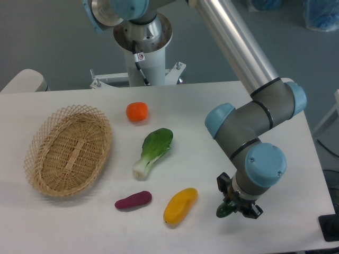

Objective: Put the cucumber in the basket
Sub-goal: 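Lift the held green cucumber with the gripper and swing toward the basket, then carry the cucumber past the bok choy to above the wicker basket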

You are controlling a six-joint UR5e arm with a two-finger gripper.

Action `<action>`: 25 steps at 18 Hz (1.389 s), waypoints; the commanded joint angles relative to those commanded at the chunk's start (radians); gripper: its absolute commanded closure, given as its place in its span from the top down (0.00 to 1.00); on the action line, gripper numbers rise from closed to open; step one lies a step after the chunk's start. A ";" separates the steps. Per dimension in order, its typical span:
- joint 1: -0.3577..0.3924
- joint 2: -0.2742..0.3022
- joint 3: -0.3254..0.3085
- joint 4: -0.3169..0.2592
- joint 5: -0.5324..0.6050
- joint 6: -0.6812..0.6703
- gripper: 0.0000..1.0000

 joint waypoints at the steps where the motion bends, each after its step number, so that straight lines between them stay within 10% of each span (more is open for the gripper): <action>1: 0.000 0.000 0.000 0.000 0.000 0.000 0.23; 13: -0.049 0.041 -0.057 0.000 0.002 -0.052 0.24; 25: -0.169 0.326 -0.375 -0.009 -0.038 -0.057 0.24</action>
